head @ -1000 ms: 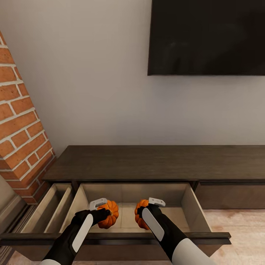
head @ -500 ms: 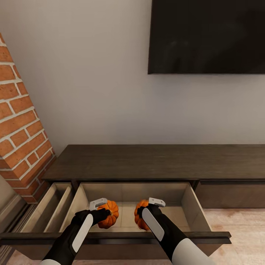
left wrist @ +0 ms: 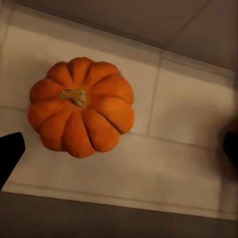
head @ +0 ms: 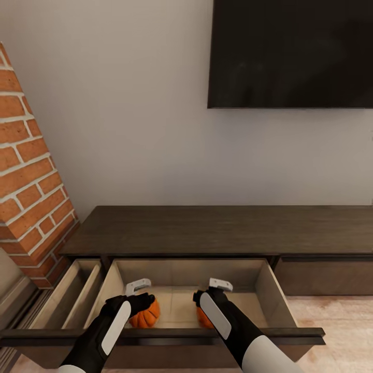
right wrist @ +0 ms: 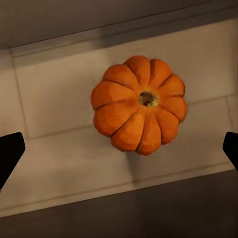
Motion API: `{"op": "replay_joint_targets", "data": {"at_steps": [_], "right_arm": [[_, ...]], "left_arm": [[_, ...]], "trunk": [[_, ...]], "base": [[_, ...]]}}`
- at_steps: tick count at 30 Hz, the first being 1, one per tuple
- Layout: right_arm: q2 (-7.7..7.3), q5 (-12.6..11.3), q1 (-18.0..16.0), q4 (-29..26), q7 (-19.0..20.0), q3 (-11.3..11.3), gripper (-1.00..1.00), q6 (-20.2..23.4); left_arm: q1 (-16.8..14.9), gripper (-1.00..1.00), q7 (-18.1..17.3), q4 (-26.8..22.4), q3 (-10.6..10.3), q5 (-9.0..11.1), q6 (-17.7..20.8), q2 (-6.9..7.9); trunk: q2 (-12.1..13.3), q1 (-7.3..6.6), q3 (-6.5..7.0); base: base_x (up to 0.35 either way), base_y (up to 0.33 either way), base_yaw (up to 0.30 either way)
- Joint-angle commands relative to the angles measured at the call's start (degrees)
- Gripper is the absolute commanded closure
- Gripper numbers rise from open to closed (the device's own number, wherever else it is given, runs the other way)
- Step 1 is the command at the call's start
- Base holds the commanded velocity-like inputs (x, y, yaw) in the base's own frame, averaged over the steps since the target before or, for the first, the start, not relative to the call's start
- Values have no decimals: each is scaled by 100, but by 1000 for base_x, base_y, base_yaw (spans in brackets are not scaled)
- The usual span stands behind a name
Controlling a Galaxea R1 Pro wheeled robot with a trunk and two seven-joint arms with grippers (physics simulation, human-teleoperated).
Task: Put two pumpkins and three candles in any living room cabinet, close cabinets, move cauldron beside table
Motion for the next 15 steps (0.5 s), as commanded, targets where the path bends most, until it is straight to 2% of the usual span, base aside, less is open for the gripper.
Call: {"op": "replay_joint_targets", "data": {"at_steps": [1, 10, 15], "right_arm": [[0, -2, 0, -1, 0, 0, -100, 0], [0, -5, 0, -2, 0, -8, -100, 0], [0, -6, 0, -2, 0, -18, -100, 0]], "left_arm": [[0, -100, 0, 0, 1, 0, 8, 0], [-93, -100, 1, -84, 2, 4, 119, -11], [-145, -100, -3, -87, 2, 13, 289, 7]], "trunk": [[2, -2, 23], [14, -25, 222], [214, -135, 312]], "base": [[0, 0, 0], [0, 0, 0], [-117, 0, 0]]}}
